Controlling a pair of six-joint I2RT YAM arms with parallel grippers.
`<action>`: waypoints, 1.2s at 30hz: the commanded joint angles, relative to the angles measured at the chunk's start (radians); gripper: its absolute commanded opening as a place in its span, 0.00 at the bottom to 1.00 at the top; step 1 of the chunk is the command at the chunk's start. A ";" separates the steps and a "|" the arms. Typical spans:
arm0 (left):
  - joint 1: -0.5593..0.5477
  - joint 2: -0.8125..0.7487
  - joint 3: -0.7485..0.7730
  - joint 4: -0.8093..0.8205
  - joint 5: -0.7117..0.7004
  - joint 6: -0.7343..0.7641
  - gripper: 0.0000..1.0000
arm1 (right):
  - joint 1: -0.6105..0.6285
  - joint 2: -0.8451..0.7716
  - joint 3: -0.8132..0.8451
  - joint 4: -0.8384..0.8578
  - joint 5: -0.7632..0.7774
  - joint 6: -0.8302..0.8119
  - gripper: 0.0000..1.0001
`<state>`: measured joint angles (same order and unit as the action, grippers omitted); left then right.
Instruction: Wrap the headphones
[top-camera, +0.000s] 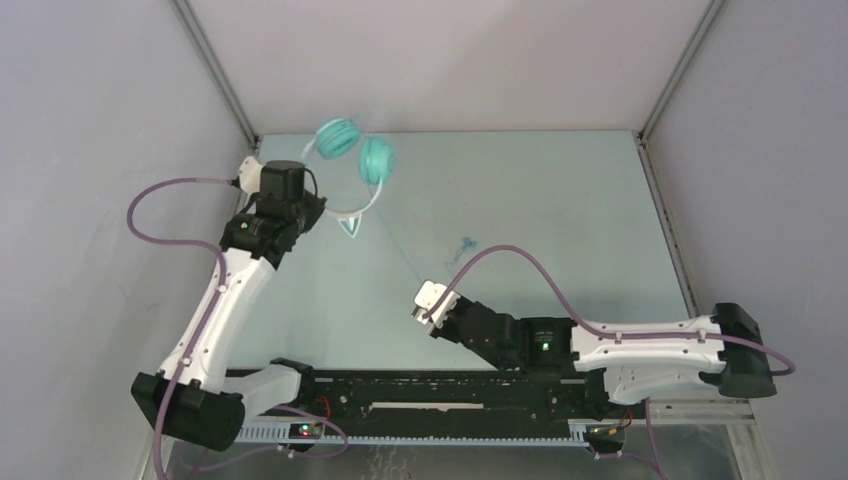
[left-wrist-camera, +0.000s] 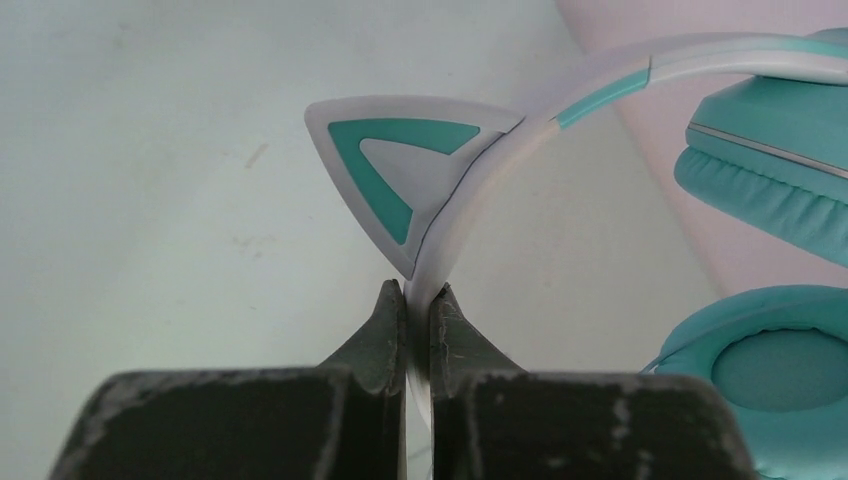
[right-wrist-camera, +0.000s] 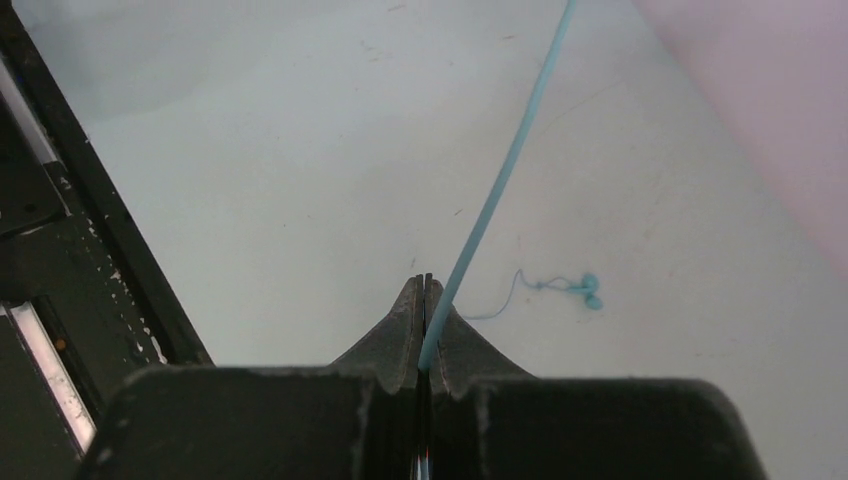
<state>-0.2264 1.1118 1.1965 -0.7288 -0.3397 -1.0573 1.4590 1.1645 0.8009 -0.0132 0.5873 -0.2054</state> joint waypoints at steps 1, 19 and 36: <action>-0.070 0.031 0.042 0.032 -0.187 0.150 0.00 | 0.019 -0.065 0.074 -0.062 0.065 -0.093 0.00; -0.443 0.075 -0.049 0.096 -0.029 0.843 0.00 | -0.125 -0.224 0.112 -0.247 0.121 -0.104 0.00; -0.526 -0.088 -0.046 -0.038 0.182 1.032 0.00 | -0.467 -0.330 0.112 -0.271 -0.184 0.036 0.00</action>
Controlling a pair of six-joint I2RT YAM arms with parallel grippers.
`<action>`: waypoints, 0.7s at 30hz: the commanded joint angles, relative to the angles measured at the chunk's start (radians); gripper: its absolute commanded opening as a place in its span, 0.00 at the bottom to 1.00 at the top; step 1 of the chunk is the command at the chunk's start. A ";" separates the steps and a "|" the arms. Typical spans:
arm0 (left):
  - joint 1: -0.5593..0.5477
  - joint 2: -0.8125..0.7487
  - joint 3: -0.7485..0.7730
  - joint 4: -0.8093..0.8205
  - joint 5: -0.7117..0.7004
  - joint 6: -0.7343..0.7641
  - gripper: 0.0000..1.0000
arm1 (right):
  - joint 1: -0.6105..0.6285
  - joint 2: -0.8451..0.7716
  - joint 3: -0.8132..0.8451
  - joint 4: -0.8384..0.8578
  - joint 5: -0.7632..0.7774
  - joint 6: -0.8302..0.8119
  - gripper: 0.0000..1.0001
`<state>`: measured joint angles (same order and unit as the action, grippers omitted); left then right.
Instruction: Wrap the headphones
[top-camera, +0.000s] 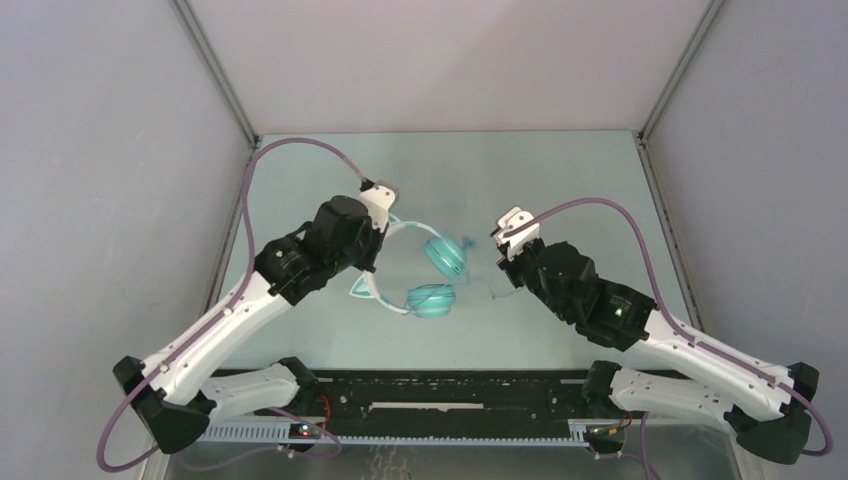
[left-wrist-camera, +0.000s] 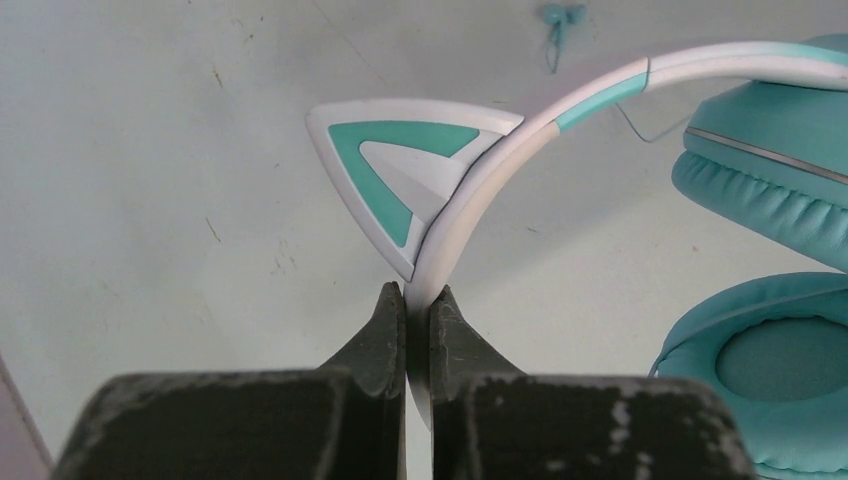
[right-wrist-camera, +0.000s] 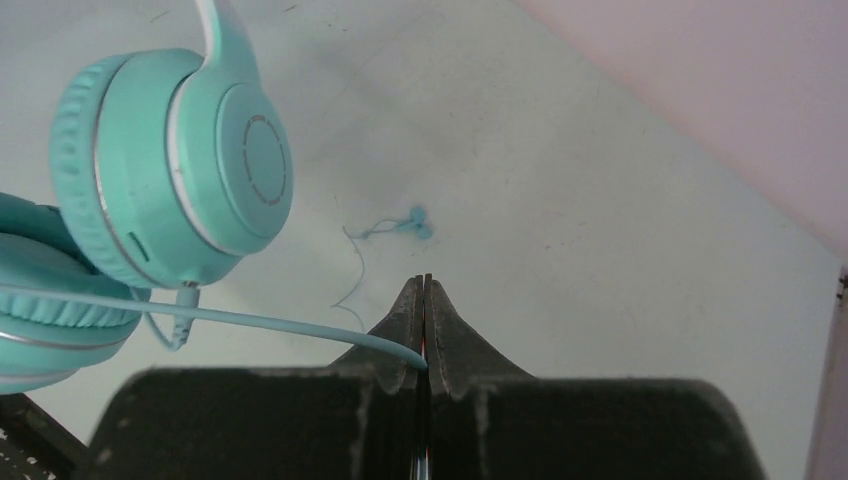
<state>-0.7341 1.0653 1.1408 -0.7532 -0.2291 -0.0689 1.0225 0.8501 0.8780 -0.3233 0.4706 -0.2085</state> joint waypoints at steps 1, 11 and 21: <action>-0.025 -0.040 0.012 -0.022 0.072 0.043 0.00 | -0.034 -0.017 0.035 0.052 -0.071 0.036 0.00; -0.160 0.028 0.033 -0.064 0.051 0.043 0.00 | -0.074 0.019 0.079 0.122 -0.130 0.045 0.00; -0.200 0.012 0.055 -0.062 0.097 0.042 0.00 | -0.171 0.059 0.081 0.092 -0.245 0.146 0.00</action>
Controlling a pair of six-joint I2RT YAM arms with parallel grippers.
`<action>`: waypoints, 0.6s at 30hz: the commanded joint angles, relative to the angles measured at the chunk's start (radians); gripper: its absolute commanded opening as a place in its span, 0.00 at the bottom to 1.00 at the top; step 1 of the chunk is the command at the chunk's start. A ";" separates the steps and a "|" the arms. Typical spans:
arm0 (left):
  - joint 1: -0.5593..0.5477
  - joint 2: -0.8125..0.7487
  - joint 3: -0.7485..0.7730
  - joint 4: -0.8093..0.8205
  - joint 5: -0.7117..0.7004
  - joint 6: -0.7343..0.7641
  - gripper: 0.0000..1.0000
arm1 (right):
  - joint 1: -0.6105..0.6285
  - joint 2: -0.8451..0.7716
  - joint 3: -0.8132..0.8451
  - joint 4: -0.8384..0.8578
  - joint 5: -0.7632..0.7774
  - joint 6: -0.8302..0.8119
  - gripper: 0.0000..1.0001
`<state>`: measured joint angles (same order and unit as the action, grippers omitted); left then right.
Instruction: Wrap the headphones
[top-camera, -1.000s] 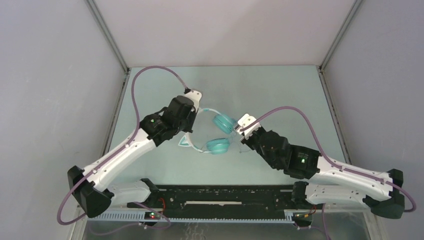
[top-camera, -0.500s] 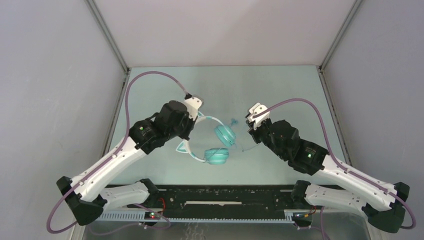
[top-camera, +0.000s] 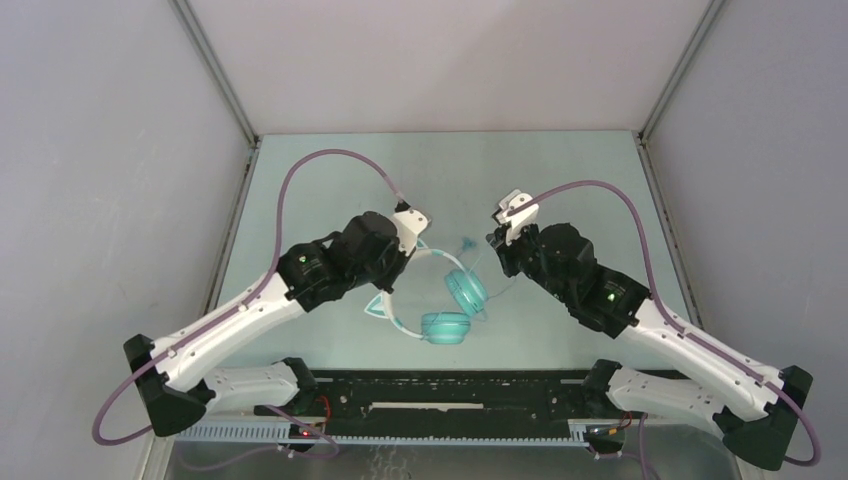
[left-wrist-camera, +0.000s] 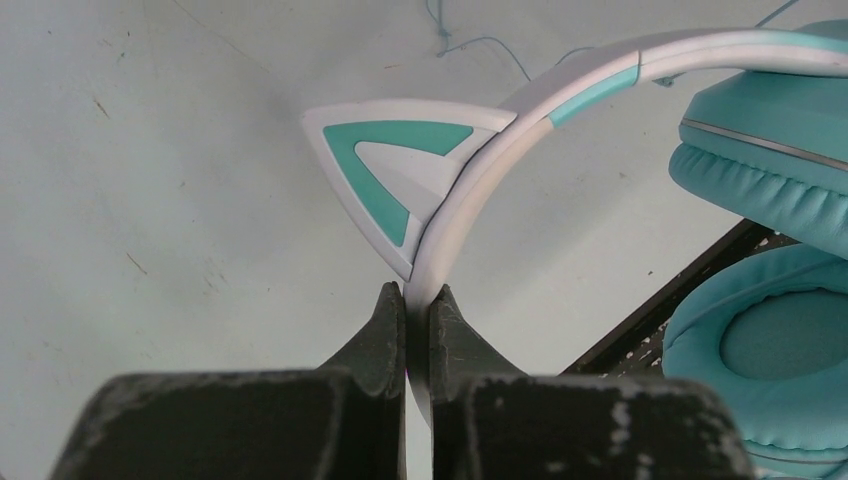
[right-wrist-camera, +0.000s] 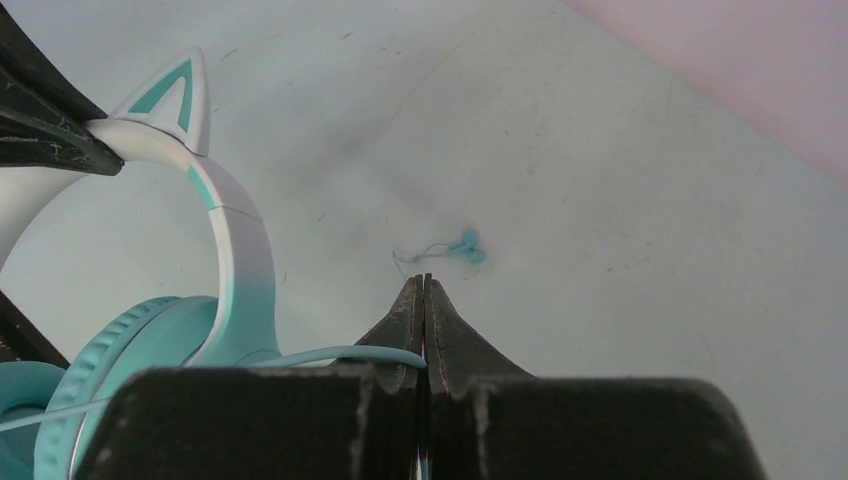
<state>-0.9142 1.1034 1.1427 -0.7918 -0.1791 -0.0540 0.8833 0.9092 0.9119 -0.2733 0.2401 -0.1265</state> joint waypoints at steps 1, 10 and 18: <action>-0.026 -0.021 0.055 -0.023 0.047 0.027 0.00 | -0.032 0.004 0.047 0.040 -0.028 0.068 0.00; -0.080 0.022 0.087 -0.001 0.096 0.014 0.00 | -0.030 0.045 0.047 0.007 -0.048 0.109 0.00; -0.080 -0.044 0.081 0.054 0.140 0.011 0.00 | -0.110 0.060 -0.007 -0.032 -0.086 0.165 0.10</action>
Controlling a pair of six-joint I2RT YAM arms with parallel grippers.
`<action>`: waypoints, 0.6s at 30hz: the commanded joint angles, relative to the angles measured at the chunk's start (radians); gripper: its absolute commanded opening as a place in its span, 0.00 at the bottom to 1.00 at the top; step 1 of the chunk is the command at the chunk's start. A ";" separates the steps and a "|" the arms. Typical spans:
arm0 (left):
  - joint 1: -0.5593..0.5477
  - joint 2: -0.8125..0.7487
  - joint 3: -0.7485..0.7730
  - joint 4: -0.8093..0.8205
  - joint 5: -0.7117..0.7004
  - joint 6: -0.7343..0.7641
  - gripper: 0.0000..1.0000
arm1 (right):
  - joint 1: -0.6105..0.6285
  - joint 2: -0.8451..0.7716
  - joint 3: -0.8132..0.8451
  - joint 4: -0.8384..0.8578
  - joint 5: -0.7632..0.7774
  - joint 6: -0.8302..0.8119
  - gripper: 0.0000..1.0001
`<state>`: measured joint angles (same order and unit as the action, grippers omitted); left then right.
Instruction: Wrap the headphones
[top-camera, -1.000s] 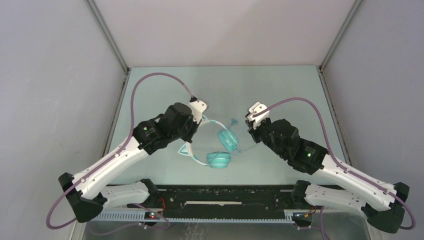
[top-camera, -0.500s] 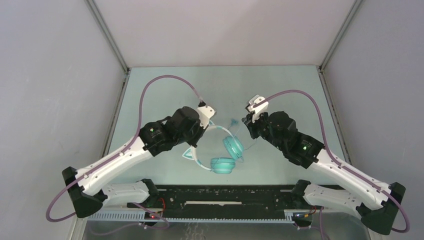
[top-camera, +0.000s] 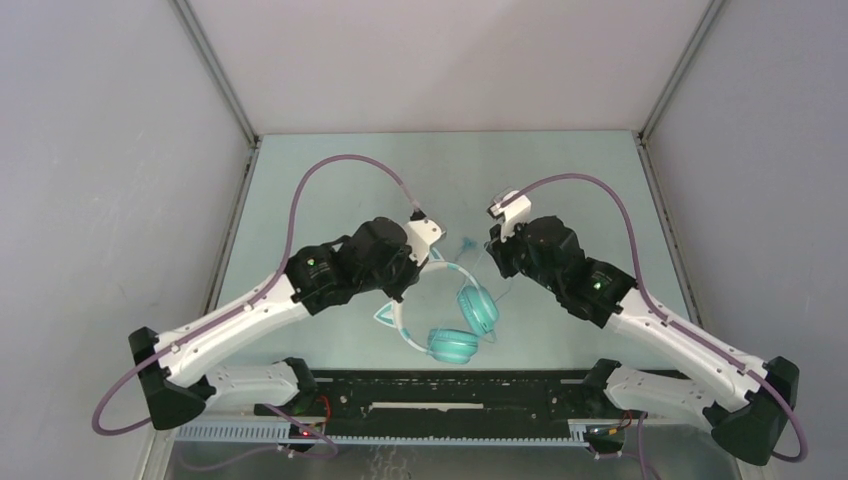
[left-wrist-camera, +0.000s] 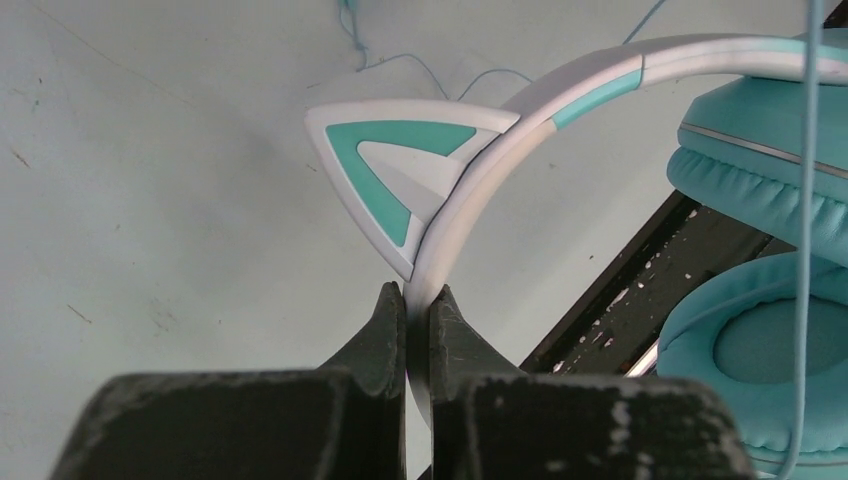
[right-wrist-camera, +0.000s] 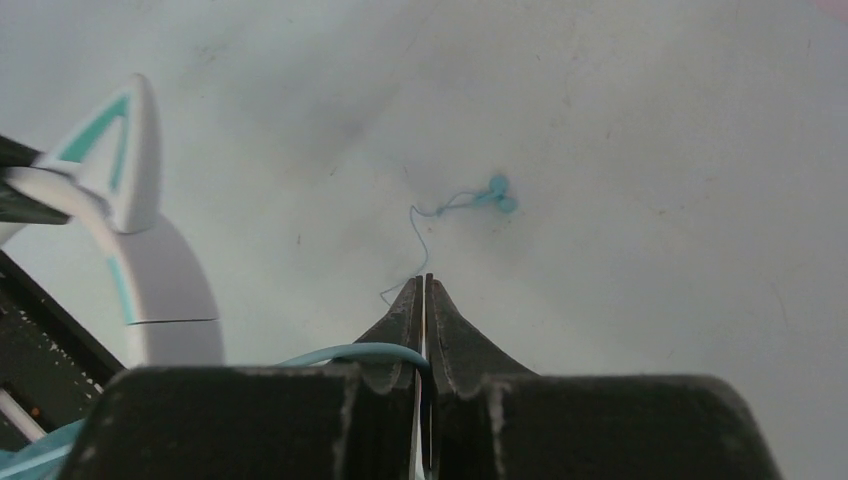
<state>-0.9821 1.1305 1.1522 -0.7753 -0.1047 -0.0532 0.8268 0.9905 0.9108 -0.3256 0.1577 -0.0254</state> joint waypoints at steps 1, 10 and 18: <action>-0.012 -0.084 0.073 0.041 0.059 0.009 0.00 | -0.071 -0.032 -0.022 0.031 -0.026 0.082 0.12; -0.012 -0.170 0.125 0.073 -0.006 -0.020 0.00 | -0.186 -0.112 -0.178 0.190 -0.277 0.247 0.48; -0.009 -0.230 0.201 0.108 -0.114 -0.110 0.00 | -0.193 -0.075 -0.214 0.293 -0.335 0.366 0.57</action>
<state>-0.9867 0.9562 1.2423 -0.7685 -0.1417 -0.0780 0.6411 0.9066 0.7132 -0.1543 -0.1314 0.2420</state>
